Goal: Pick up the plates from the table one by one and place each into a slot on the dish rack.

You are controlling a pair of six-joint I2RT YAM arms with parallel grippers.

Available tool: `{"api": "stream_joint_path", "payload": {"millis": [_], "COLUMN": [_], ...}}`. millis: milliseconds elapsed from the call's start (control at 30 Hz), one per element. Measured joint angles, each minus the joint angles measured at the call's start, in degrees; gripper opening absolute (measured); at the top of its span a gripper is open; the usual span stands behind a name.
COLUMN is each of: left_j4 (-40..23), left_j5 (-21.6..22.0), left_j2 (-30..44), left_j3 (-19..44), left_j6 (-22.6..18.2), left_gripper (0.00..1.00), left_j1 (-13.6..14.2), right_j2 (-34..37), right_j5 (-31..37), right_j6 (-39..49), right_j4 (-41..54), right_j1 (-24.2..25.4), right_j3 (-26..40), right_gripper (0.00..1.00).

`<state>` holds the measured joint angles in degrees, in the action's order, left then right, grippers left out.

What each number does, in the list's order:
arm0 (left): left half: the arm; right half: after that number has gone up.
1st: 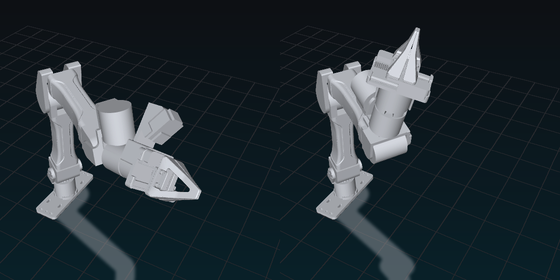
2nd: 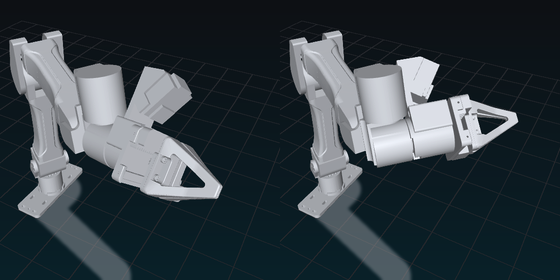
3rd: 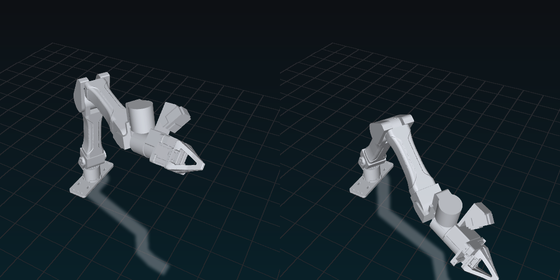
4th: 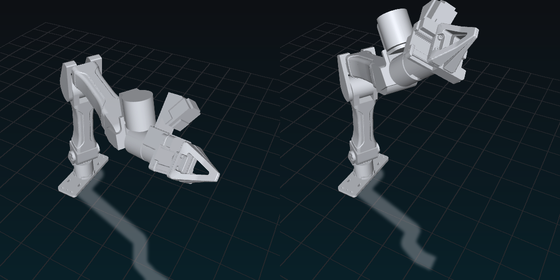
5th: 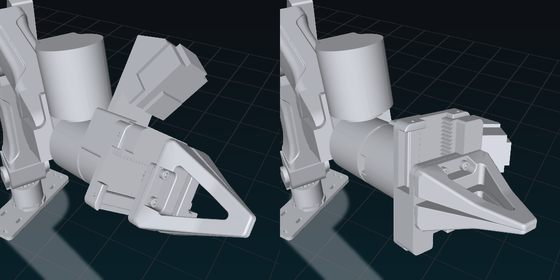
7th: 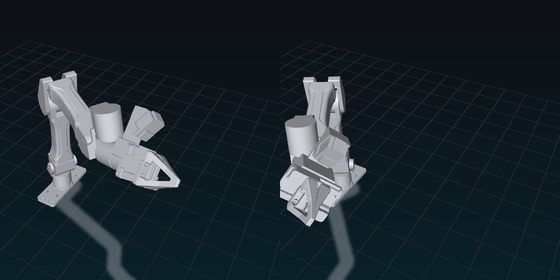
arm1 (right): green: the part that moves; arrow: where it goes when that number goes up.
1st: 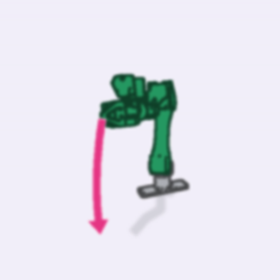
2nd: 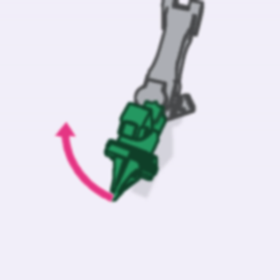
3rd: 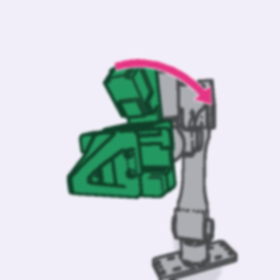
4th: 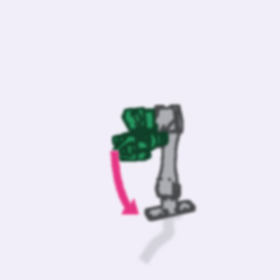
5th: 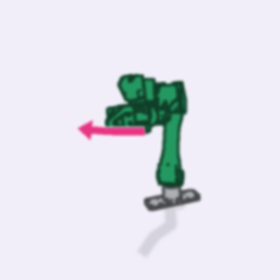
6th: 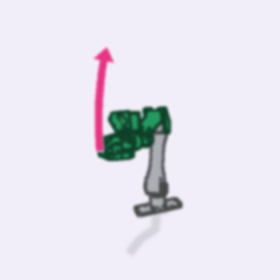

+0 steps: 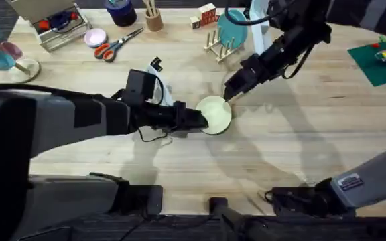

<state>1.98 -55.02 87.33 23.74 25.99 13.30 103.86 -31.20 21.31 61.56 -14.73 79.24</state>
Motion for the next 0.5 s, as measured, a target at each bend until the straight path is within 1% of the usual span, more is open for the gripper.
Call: {"api": "stream_joint_path", "payload": {"millis": [267,433,500], "left_j4": [0.0,0.0,0.0], "left_j5": [0.0,0.0,0.0], "left_j2": [0.0,0.0,0.0], "left_j3": [0.0,0.0,0.0], "left_j6": [0.0,0.0,0.0], "left_gripper": [0.041,0.041,0.041], "left_j1": [0.0,0.0,0.0], "right_j2": [3.7,4.1,4.2], "right_j5": [-3.4,-4.3,-4.5], "right_j6": [0.2,0.2,0.2], "right_j4": [-1.0,-1.8,-2.2], "right_j1": [-2.9,-4.9,-5.3], "right_j3": [0.0,0.0,0.0], "right_gripper": [0.995,0.992,0.976]}}
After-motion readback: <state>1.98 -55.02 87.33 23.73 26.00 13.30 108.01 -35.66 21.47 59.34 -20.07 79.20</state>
